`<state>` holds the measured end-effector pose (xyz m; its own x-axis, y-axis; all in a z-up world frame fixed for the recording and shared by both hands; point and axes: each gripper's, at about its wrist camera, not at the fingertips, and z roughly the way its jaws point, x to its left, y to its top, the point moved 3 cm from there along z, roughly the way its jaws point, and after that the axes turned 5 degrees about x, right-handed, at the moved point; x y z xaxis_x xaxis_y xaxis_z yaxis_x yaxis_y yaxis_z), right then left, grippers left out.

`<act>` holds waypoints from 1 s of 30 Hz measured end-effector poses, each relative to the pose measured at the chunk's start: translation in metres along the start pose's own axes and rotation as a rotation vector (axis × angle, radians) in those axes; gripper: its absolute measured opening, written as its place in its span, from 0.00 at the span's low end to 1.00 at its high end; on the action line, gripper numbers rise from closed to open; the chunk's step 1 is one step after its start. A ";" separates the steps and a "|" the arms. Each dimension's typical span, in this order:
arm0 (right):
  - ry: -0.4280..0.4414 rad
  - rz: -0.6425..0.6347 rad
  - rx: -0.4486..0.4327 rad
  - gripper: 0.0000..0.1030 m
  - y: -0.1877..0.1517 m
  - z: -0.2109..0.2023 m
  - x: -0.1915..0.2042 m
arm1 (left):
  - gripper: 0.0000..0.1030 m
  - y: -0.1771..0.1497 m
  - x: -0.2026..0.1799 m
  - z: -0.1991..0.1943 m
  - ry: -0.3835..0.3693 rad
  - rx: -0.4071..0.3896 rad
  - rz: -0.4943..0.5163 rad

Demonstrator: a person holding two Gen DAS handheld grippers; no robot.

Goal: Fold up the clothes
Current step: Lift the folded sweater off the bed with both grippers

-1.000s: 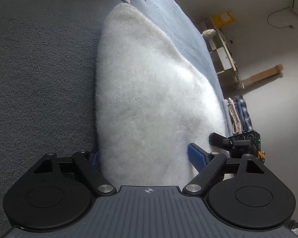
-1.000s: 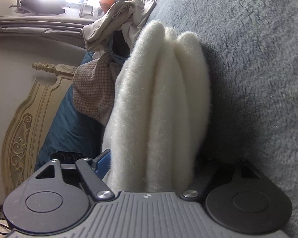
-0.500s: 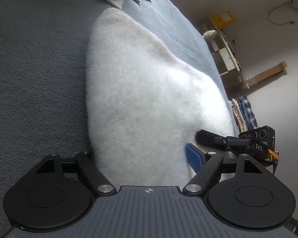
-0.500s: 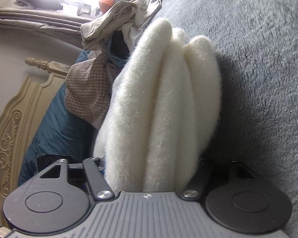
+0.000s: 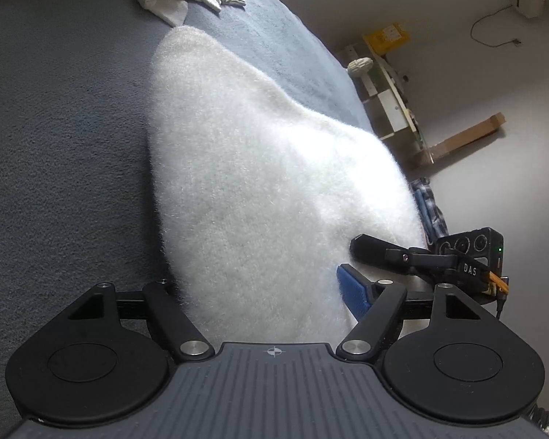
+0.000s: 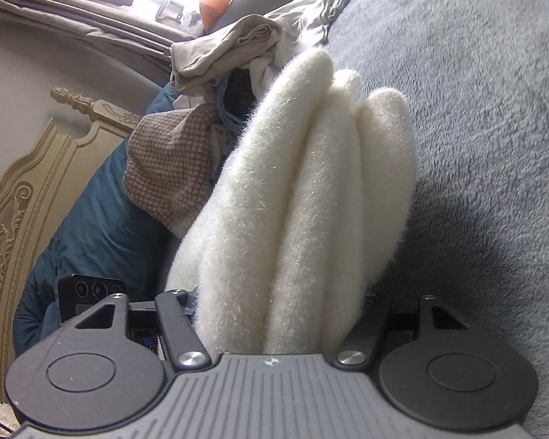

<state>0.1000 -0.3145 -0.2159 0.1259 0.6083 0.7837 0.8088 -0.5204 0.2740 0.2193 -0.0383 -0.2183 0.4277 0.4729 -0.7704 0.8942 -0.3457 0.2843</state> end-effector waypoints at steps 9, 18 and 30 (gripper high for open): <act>-0.029 -0.023 -0.030 0.64 0.004 -0.026 0.008 | 0.72 0.000 -0.022 0.010 -0.024 0.003 0.038; -0.052 -0.014 -0.072 0.64 0.000 -0.059 -0.003 | 0.72 0.008 -0.046 0.038 -0.049 0.032 0.082; -0.067 0.040 -0.115 0.64 -0.002 -0.091 -0.032 | 0.72 0.019 -0.065 0.080 -0.061 0.100 0.133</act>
<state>0.0420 -0.3869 -0.1908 0.1982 0.6222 0.7573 0.7315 -0.6082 0.3083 0.1982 -0.1407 -0.2081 0.5301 0.3683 -0.7638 0.8111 -0.4828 0.3302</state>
